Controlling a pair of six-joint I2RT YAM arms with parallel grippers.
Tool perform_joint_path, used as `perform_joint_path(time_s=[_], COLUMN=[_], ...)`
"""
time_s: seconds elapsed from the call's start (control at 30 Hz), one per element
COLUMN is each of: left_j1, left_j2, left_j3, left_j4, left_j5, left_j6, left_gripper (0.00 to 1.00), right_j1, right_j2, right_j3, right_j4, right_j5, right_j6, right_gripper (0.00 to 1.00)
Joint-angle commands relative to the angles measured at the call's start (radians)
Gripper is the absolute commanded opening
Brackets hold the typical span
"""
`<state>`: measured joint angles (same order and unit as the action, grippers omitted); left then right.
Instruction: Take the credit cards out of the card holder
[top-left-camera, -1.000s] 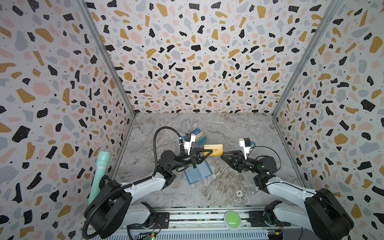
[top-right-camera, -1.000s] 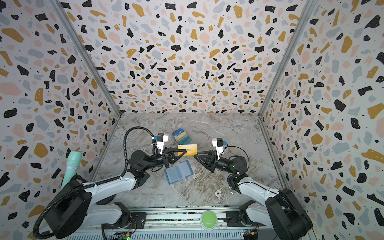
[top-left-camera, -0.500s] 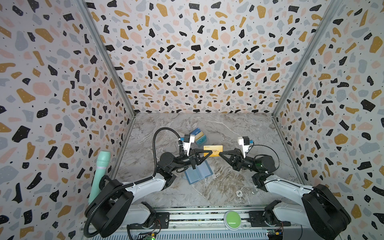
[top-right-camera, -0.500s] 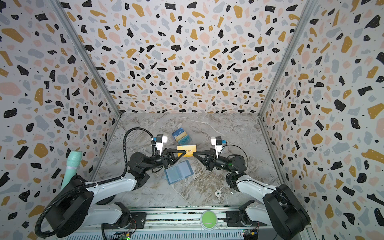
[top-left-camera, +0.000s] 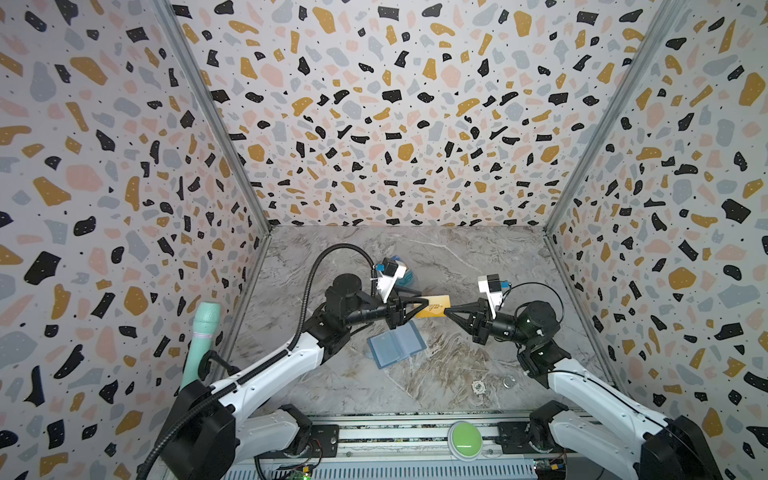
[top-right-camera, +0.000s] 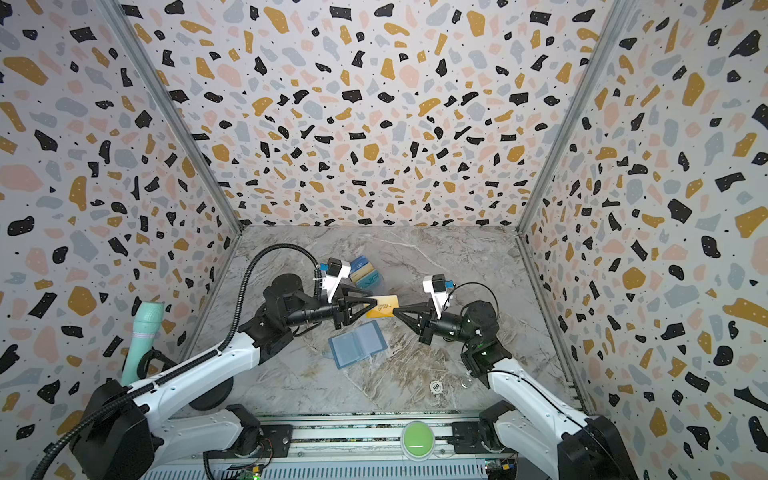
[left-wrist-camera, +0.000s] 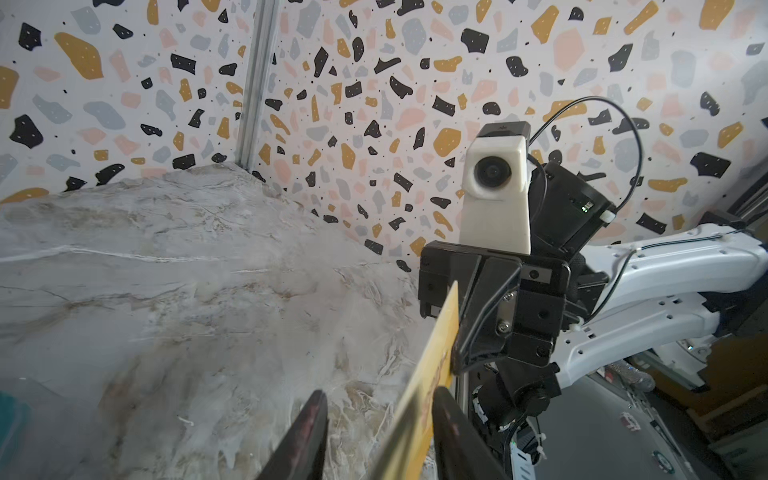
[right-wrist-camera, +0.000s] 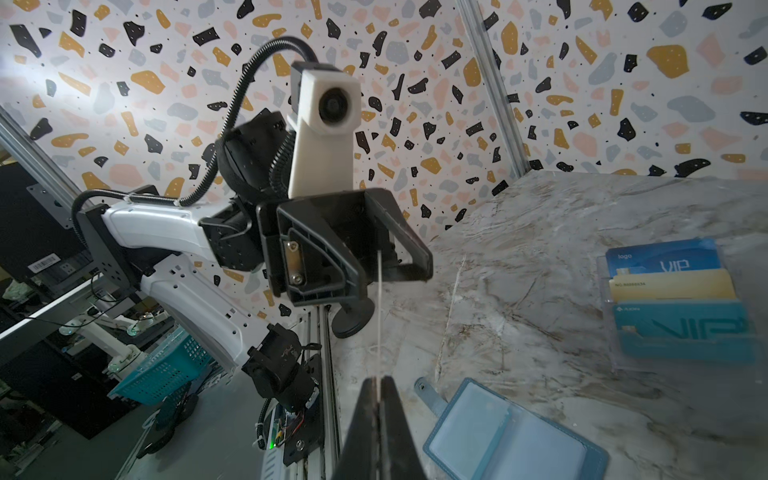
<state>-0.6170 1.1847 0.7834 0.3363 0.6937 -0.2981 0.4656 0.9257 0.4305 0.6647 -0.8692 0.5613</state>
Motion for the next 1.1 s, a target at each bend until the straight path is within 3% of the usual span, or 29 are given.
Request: perform_joint_path(time_s=[0.0, 0.17, 0.27, 0.43, 0.7, 1.07], left_j1=[0.007, 0.007, 0.006, 0.006, 0.007, 0.007], left_j2=[0.006, 0.099, 0.15, 0.175, 0.166, 0.17], left_j3=[0.056, 0.136, 0.185, 0.225, 0.223, 0.227], left_j4=[-0.269, -0.436, -0.531, -0.634, -0.669, -0.692], left_j5=[0.068, 0.272, 0.319, 0.347, 0.388, 0.374], left_j6=[0.222, 0.357, 0.421, 0.515, 0.565, 0.578], left_gripper=[0.44, 0.44, 0.38, 0.35, 0.27, 0.04], right_j1=[-0.002, -0.003, -0.001, -0.001, 0.008, 0.01], right_j2=[-0.053, -0.056, -0.024, 0.046, 0.101, 0.11], right_j3=[0.032, 0.045, 0.074, 0.113, 0.15, 0.165], right_j4=[-0.306, -0.379, -0.426, -0.444, -0.483, -0.509], right_j5=[-0.019, -0.067, -0.094, -0.143, -0.171, -0.152], right_j6=[-0.194, -0.278, -0.329, -0.362, -0.406, -0.424], right_gripper=[0.0, 0.0, 0.0, 0.0, 0.0, 0.0])
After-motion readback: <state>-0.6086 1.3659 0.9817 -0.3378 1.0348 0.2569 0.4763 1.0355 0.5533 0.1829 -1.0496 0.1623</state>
